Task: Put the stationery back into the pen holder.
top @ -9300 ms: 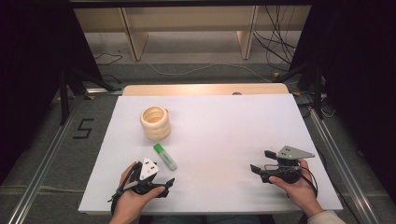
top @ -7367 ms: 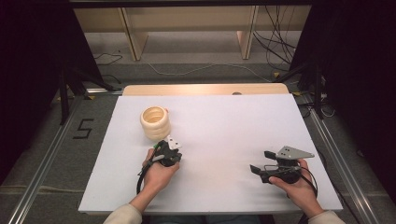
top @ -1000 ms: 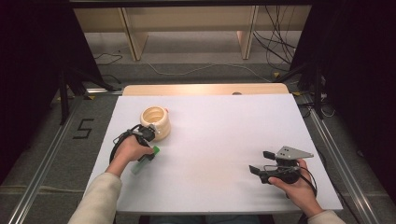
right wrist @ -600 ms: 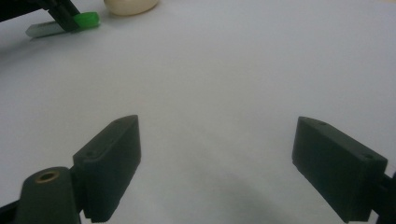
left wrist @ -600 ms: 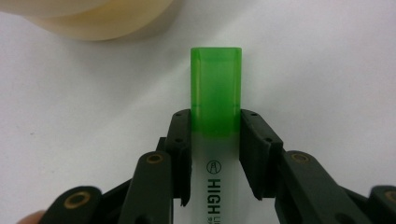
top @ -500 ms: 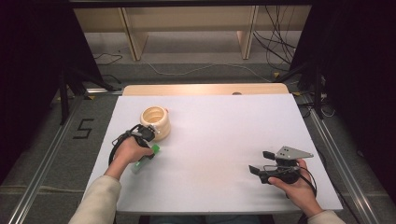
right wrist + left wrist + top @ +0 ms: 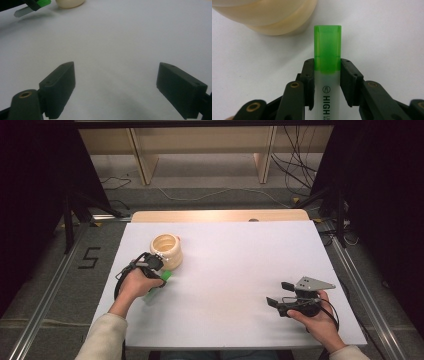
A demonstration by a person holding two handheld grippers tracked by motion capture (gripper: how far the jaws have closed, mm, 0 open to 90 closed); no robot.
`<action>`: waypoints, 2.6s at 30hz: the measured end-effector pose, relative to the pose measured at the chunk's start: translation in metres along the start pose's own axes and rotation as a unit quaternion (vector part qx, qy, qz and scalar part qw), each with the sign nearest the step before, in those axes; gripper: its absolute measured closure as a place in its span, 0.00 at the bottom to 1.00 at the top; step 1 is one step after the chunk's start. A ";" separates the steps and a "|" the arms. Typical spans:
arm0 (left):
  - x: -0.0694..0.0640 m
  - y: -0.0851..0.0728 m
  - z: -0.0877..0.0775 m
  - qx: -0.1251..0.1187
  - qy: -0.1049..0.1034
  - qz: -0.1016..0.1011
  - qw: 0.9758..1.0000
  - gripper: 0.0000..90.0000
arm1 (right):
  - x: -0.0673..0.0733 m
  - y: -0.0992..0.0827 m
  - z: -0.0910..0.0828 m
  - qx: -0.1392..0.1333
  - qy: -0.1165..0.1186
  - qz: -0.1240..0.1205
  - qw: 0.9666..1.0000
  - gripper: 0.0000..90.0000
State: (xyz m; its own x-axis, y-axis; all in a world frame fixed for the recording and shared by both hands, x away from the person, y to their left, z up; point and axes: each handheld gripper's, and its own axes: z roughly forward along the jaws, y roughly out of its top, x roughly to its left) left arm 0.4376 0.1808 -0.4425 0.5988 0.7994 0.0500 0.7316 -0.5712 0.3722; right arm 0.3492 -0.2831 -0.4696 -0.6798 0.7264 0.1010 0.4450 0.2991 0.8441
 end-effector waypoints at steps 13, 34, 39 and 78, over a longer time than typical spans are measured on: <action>-0.004 -0.011 -0.006 -0.059 0.008 -0.013 0.998 0.74 | 0.000 0.000 0.000 -0.001 0.000 -0.001 1.000 0.18; -0.009 -0.022 -0.014 -0.130 0.032 -0.028 0.991 0.74 | 0.001 0.000 0.000 -0.004 0.003 -0.001 1.000 0.18; -0.010 -0.023 -0.015 -0.148 0.028 -0.034 0.988 0.74 | 0.001 0.000 0.000 -0.002 0.002 -0.003 1.000 0.18; -0.010 -0.021 -0.027 -0.269 0.032 -0.029 0.962 0.74 | 0.001 0.000 0.000 -0.003 0.003 -0.002 1.000 0.18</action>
State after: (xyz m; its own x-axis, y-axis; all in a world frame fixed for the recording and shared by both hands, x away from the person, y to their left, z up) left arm 0.4079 0.1901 -0.4255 0.5275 0.8471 0.0653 0.4789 -0.3599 0.8007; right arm 0.3481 -0.2821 -0.4689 -0.6842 0.7222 0.1010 0.4398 0.2982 0.8472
